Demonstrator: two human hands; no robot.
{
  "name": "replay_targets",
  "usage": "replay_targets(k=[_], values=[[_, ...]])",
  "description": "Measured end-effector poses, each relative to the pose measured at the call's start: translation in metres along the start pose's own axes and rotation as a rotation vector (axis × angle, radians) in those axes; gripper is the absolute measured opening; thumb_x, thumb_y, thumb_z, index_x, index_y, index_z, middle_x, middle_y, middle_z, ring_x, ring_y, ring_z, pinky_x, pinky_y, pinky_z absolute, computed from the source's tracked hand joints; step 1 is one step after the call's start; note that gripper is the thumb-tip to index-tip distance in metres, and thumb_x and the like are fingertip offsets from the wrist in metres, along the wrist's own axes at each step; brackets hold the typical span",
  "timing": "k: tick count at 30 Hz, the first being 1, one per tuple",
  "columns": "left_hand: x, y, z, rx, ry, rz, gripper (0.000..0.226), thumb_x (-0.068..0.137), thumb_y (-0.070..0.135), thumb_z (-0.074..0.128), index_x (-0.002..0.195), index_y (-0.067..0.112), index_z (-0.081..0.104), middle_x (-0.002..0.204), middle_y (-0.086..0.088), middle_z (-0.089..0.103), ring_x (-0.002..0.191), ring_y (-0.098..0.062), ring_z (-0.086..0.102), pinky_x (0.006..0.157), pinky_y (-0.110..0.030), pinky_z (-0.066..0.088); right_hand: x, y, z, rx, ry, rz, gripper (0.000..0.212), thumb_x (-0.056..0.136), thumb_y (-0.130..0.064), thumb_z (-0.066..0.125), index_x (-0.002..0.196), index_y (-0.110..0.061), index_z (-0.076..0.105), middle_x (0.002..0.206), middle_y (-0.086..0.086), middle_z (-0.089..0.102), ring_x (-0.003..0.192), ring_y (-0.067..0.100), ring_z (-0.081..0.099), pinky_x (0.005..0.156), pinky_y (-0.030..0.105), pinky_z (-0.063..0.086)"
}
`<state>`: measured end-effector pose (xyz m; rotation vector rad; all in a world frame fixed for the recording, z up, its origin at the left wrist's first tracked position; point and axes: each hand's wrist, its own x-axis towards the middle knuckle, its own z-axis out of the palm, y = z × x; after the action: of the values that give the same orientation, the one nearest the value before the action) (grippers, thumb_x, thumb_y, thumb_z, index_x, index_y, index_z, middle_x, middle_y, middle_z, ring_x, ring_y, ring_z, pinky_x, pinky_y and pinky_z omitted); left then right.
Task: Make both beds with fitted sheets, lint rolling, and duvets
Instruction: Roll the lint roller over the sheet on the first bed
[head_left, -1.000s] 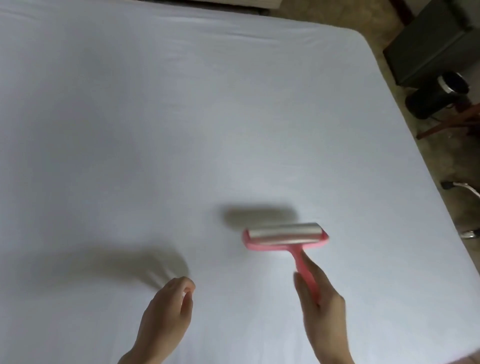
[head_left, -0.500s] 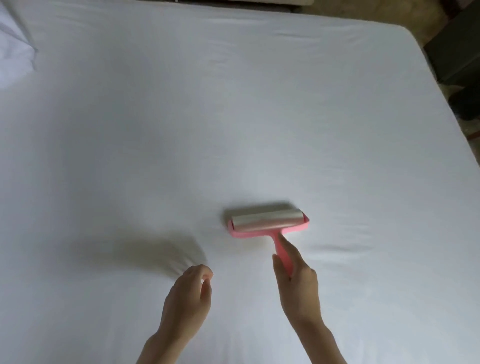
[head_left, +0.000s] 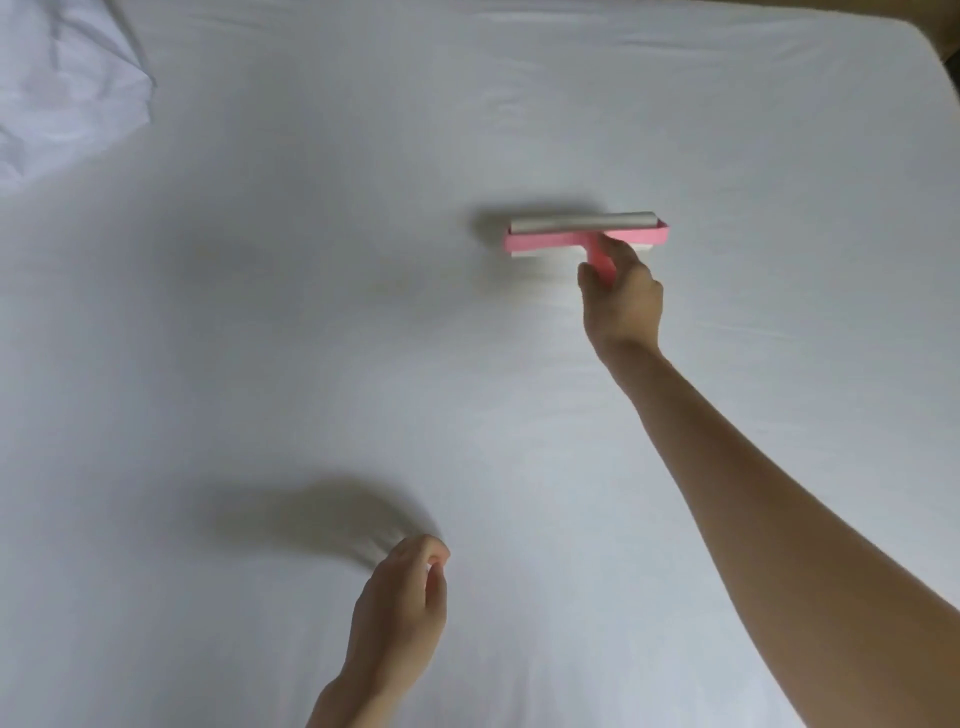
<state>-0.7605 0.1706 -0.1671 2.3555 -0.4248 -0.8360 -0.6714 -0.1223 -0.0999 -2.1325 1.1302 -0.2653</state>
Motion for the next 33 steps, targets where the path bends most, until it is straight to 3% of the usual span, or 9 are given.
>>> replay_targets(k=[4, 8, 12, 13, 15, 18, 23, 28, 33], values=[[-0.004, -0.009, -0.003, -0.013, 0.036, -0.035, 0.016, 0.09, 0.009, 0.049, 0.089, 0.02, 0.059, 0.09, 0.011, 0.06, 0.082, -0.01, 0.058, 0.072, -0.03, 0.048, -0.008, -0.03, 0.03, 0.081, -0.133, -0.039, 0.037, 0.094, -0.019, 0.047, 0.13, -0.025, 0.055, 0.103, 0.01, 0.067, 0.088, 0.032, 0.058, 0.078, 0.033, 0.046], [-0.01, -0.013, -0.008, -0.008, 0.074, -0.06, 0.015, 0.091, 0.011, 0.048, 0.093, 0.02, 0.059, 0.093, 0.014, 0.059, 0.084, -0.009, 0.057, 0.073, -0.027, 0.046, -0.082, -0.011, 0.053, -0.048, -0.276, -0.07, 0.045, 0.096, -0.017, 0.041, 0.137, -0.034, 0.044, 0.108, 0.003, 0.066, 0.084, 0.028, 0.057, 0.068, 0.027, 0.035], [-0.022, -0.02, -0.011, -0.031, 0.065, -0.122, 0.017, 0.091, 0.011, 0.046, 0.093, 0.024, 0.057, 0.096, 0.015, 0.058, 0.087, -0.008, 0.057, 0.076, -0.027, 0.045, -0.205, 0.042, 0.024, -0.037, -0.271, -0.006, 0.061, 0.096, -0.018, 0.047, 0.138, -0.057, 0.028, 0.081, -0.014, 0.064, 0.057, 0.011, 0.054, 0.058, 0.02, 0.043], [-0.025, -0.021, -0.011, -0.037, 0.056, -0.13, 0.018, 0.091, 0.011, 0.046, 0.092, 0.026, 0.056, 0.096, 0.017, 0.057, 0.087, -0.007, 0.056, 0.077, -0.026, 0.045, -0.232, 0.052, 0.016, -0.043, -0.285, 0.02, 0.07, 0.093, -0.017, 0.051, 0.134, -0.067, 0.023, 0.078, -0.012, 0.067, 0.054, 0.011, 0.056, 0.061, 0.011, 0.042], [-0.03, -0.025, -0.012, -0.047, 0.053, -0.141, 0.021, 0.091, 0.011, 0.045, 0.09, 0.03, 0.053, 0.095, 0.018, 0.056, 0.087, -0.005, 0.055, 0.078, -0.025, 0.045, -0.26, 0.061, 0.006, -0.094, -0.292, 0.051, 0.085, 0.088, -0.014, 0.058, 0.125, -0.077, 0.014, 0.069, -0.007, 0.069, 0.048, 0.012, 0.055, 0.051, 0.015, 0.043], [-0.033, -0.031, -0.013, -0.057, 0.071, -0.165, 0.019, 0.091, 0.012, 0.046, 0.092, 0.028, 0.055, 0.096, 0.018, 0.056, 0.088, -0.005, 0.056, 0.078, -0.025, 0.046, -0.224, 0.041, 0.015, -0.137, -0.34, 0.044, 0.064, 0.094, -0.017, 0.051, 0.137, -0.058, 0.029, 0.059, -0.012, 0.056, 0.05, 0.011, 0.05, 0.05, 0.02, 0.039], [-0.033, -0.039, -0.016, -0.091, 0.145, -0.154, 0.018, 0.091, 0.01, 0.047, 0.093, 0.023, 0.059, 0.093, 0.015, 0.058, 0.086, -0.008, 0.057, 0.076, -0.028, 0.047, -0.072, -0.03, 0.063, -0.19, -0.295, -0.013, 0.042, 0.096, -0.017, 0.042, 0.137, -0.026, 0.043, 0.113, 0.012, 0.064, 0.101, 0.035, 0.06, 0.076, 0.031, 0.04], [-0.042, -0.056, -0.025, -0.092, 0.199, -0.172, 0.019, 0.091, 0.007, 0.048, 0.093, 0.021, 0.061, 0.093, 0.016, 0.059, 0.087, -0.007, 0.057, 0.079, -0.029, 0.047, -0.005, -0.061, 0.068, -0.103, -0.323, 0.057, 0.04, 0.09, -0.015, 0.042, 0.128, -0.024, 0.052, 0.073, 0.002, 0.055, 0.052, 0.022, 0.052, 0.048, 0.028, 0.044], [-0.056, -0.074, -0.026, -0.097, 0.212, -0.253, 0.017, 0.09, 0.008, 0.05, 0.092, 0.021, 0.061, 0.092, 0.013, 0.06, 0.083, -0.009, 0.057, 0.075, -0.029, 0.046, -0.112, 0.003, 0.044, -0.183, -0.281, -0.131, 0.049, 0.094, -0.018, 0.045, 0.141, -0.031, 0.041, 0.107, 0.007, 0.067, 0.083, 0.034, 0.062, 0.07, 0.029, 0.042]])
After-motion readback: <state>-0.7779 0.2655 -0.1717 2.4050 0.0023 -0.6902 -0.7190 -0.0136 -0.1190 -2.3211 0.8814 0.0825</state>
